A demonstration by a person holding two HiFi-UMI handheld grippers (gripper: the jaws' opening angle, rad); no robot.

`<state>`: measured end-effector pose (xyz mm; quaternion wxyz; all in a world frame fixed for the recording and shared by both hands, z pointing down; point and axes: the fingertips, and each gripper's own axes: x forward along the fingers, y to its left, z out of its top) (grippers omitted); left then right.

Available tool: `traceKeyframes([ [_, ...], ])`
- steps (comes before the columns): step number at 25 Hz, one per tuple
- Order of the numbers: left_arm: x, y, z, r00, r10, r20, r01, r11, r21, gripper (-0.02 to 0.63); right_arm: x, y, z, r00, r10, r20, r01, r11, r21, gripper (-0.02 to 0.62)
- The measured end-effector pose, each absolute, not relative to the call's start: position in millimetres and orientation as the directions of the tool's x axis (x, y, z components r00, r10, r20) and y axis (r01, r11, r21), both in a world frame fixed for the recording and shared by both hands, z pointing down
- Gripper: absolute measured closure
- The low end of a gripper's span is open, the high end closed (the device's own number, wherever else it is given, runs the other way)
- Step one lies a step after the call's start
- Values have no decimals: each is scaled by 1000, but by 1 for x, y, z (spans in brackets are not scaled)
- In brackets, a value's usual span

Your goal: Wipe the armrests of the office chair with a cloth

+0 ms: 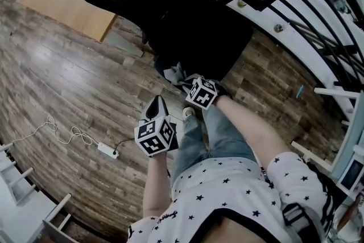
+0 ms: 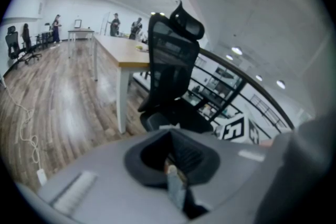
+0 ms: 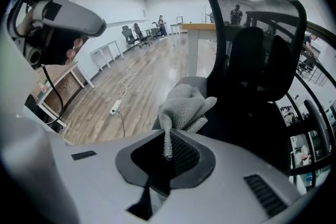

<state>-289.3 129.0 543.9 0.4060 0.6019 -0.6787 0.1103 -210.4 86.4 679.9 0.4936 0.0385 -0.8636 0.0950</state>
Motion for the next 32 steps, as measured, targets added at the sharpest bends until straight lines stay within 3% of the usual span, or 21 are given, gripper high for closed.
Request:
traceKeyframes([
  [32, -268, 131, 529, 115, -742, 660, -925, 162, 344, 600, -160, 121, 679, -483, 7, 876, -263, 953, -152, 560],
])
